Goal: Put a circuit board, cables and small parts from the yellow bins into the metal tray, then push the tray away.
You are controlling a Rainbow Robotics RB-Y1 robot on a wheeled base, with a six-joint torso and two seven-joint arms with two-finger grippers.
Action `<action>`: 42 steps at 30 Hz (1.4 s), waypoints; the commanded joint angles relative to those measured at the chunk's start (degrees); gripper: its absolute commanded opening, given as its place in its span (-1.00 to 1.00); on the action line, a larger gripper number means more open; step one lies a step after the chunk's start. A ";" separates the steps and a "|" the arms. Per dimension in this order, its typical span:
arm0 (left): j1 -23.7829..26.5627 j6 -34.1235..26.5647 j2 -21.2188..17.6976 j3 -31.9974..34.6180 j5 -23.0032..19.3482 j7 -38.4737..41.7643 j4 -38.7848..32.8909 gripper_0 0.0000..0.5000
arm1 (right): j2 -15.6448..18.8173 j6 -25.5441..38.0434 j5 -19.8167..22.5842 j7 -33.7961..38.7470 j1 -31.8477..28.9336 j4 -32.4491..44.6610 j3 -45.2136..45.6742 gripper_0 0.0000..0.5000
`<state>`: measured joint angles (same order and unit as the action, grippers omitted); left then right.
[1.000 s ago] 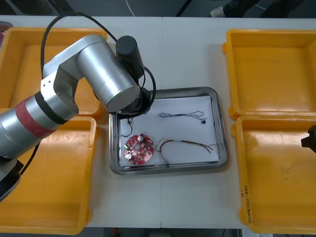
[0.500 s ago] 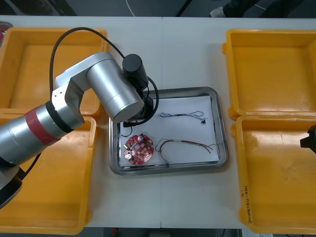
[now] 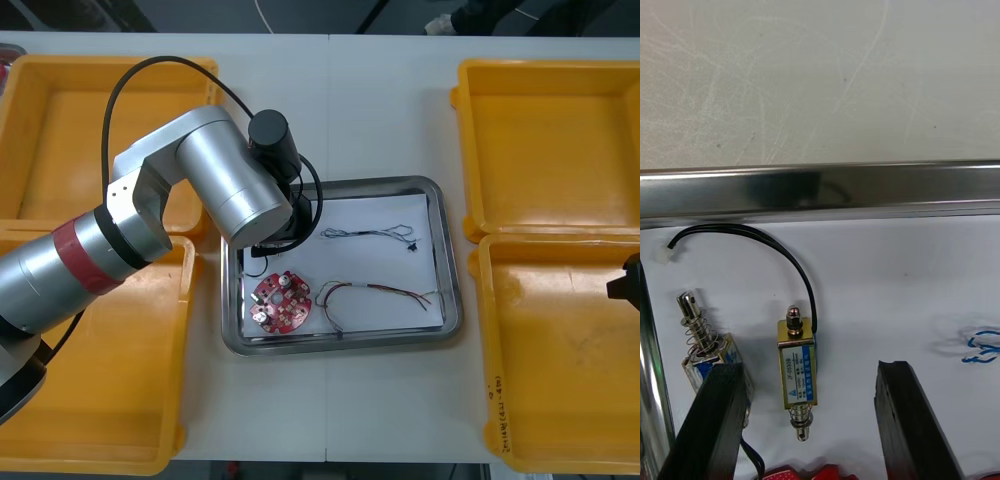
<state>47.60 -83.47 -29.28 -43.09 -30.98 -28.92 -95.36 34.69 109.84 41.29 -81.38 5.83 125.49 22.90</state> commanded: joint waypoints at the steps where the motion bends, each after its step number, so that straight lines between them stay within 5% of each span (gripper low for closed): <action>1: -0.31 0.59 1.07 -0.76 0.74 5.98 -2.73 1.00 | 1.17 0.16 0.63 3.24 -0.21 0.46 1.88 1.00; 13: -0.22 -0.11 0.10 0.99 1.00 6.77 -4.31 1.00 | 1.17 0.16 0.72 3.77 -0.21 0.55 2.41 1.00; 21: 0.04 -6.53 -1.75 6.44 0.30 6.86 -8.97 1.00 | 1.17 0.16 0.98 3.86 -0.21 0.55 2.50 1.00; 42: -0.14 -25.51 -12.29 28.86 -16.84 -0.79 -16.44 1.00 | 1.17 0.16 3.00 4.47 1.55 0.46 2.41 1.00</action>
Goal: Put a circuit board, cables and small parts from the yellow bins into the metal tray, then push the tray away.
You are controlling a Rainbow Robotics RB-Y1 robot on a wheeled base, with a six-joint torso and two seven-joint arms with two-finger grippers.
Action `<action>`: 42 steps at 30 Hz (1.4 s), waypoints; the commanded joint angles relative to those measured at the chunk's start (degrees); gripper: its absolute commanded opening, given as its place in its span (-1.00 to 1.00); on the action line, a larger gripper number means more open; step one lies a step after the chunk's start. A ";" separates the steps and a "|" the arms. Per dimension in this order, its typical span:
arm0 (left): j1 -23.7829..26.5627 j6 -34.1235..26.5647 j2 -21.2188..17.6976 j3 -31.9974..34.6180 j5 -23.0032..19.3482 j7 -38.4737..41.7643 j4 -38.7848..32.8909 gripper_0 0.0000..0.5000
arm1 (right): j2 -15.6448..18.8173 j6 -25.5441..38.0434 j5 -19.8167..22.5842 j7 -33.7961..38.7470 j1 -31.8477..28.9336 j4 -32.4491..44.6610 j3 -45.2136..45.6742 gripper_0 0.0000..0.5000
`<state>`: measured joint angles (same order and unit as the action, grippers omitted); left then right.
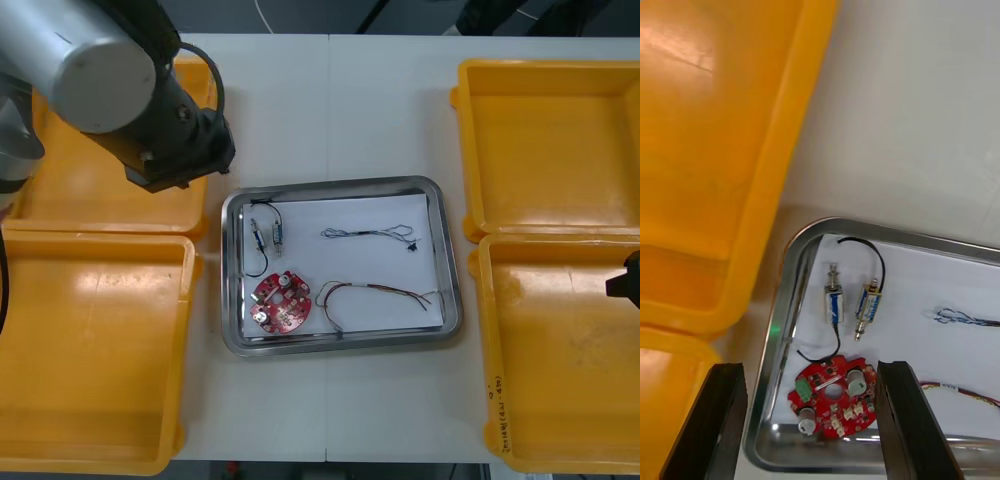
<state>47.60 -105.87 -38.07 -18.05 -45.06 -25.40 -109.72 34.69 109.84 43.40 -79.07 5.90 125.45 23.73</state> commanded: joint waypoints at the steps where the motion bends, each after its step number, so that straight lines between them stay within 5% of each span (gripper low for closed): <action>1: -0.40 -4.13 -3.95 4.60 -3.28 -4.92 -2.34 1.00 | 1.17 0.16 1.07 2.08 1.83 0.58 1.23 1.00; 13: -8.40 -4.13 -8.87 14.18 -8.55 -13.44 -7.79 1.00 | 1.08 0.16 2.47 2.70 8.86 0.58 -6.06 1.00; 22: -16.04 -4.13 -11.59 22.79 -12.42 -20.65 -10.69 1.00 | -4.28 0.16 2.12 3.22 15.63 0.58 -13.71 1.00; 42: -29.05 -4.13 -15.02 34.22 -15.15 -33.13 -10.96 1.00 | -5.25 0.16 -2.98 2.08 31.36 0.94 -50.19 1.00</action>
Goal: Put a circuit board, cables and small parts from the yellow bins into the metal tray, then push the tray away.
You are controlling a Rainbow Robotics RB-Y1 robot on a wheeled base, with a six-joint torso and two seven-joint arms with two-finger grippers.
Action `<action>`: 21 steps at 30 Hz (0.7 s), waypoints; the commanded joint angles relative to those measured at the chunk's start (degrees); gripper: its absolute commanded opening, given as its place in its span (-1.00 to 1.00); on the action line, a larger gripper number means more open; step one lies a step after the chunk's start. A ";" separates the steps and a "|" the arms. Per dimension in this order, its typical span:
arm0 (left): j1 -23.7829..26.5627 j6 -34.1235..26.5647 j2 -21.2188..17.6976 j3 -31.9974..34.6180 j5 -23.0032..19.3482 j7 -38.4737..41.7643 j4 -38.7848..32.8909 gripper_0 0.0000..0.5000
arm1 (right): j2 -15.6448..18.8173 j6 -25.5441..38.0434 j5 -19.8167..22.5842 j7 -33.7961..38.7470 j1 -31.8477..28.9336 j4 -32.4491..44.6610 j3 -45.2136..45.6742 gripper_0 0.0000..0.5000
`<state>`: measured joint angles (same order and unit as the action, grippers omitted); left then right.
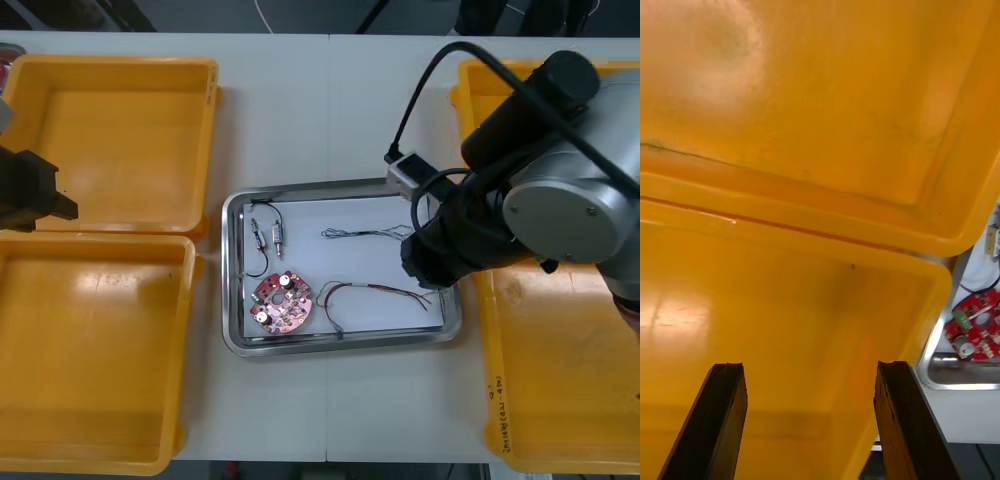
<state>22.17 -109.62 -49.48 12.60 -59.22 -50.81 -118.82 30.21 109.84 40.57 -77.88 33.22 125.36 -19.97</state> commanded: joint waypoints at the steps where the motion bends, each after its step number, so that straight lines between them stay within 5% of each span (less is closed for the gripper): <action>1: -4.42 -0.38 -3.79 4.18 -1.07 -8.60 -1.85 1.00 | -1.03 0.16 -0.05 0.71 4.75 1.02 -8.42 1.00; 10: -8.64 -0.38 -3.79 7.00 -1.33 -13.17 -1.94 1.00 | -4.90 0.16 -2.43 -2.62 8.79 0.41 -19.85 1.00; 21: -12.33 -0.38 -3.79 7.08 -0.63 -15.19 -3.08 1.00 | -6.39 -6.84 -5.50 -18.80 10.55 -4.60 -28.37 1.00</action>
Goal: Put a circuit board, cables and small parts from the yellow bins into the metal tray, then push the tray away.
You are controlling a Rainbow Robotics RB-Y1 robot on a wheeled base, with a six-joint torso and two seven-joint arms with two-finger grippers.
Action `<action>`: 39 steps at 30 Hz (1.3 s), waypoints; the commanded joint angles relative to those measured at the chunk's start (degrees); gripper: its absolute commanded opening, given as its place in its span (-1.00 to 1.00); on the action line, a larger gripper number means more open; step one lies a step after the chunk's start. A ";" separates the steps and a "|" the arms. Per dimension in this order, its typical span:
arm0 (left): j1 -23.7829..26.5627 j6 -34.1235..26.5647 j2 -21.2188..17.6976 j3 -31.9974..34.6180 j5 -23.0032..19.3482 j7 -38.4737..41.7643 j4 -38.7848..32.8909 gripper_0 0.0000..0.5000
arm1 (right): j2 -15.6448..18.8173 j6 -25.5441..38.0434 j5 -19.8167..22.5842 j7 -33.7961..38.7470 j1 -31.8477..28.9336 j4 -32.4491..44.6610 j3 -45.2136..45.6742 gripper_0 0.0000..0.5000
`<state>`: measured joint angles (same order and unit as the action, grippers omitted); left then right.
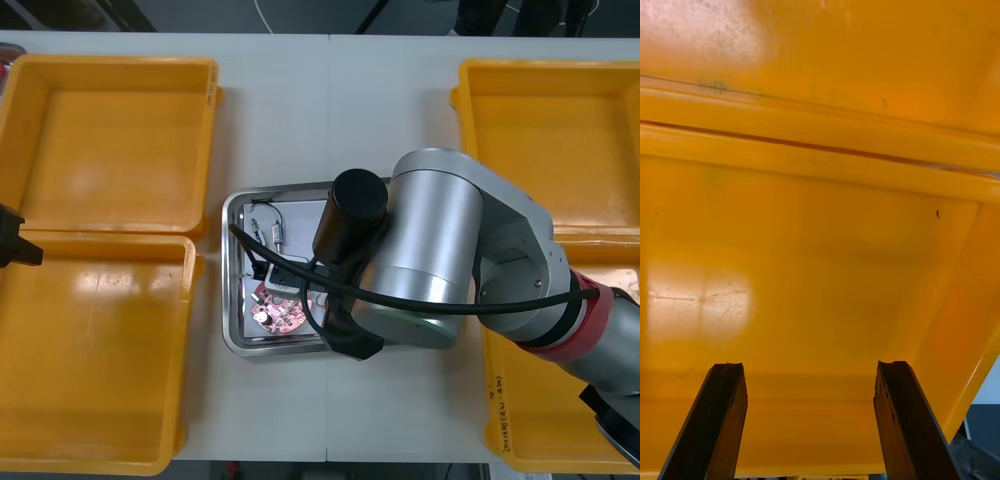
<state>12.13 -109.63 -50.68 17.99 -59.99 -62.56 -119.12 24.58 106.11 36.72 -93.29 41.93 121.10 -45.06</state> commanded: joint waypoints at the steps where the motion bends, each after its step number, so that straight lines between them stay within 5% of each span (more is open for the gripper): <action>1: -2.46 -0.37 -2.58 1.70 0.32 -3.54 -3.05 1.00 | -0.67 -3.71 -2.27 -4.18 2.01 -0.51 -4.07 1.00; 11: -4.13 -0.37 -2.58 2.93 0.93 -5.21 -3.49 1.00 | 2.58 -9.07 -3.94 -5.76 3.68 -2.62 -12.95 1.00; 39: -4.22 -0.37 -2.58 2.93 1.20 -6.79 -3.49 1.00 | 4.86 -12.50 -7.81 -4.70 5.88 -6.40 -20.51 1.00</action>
<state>9.18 -109.63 -50.72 19.11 -59.05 -62.61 -120.97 28.33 94.03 29.07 -99.51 45.92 114.14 -64.75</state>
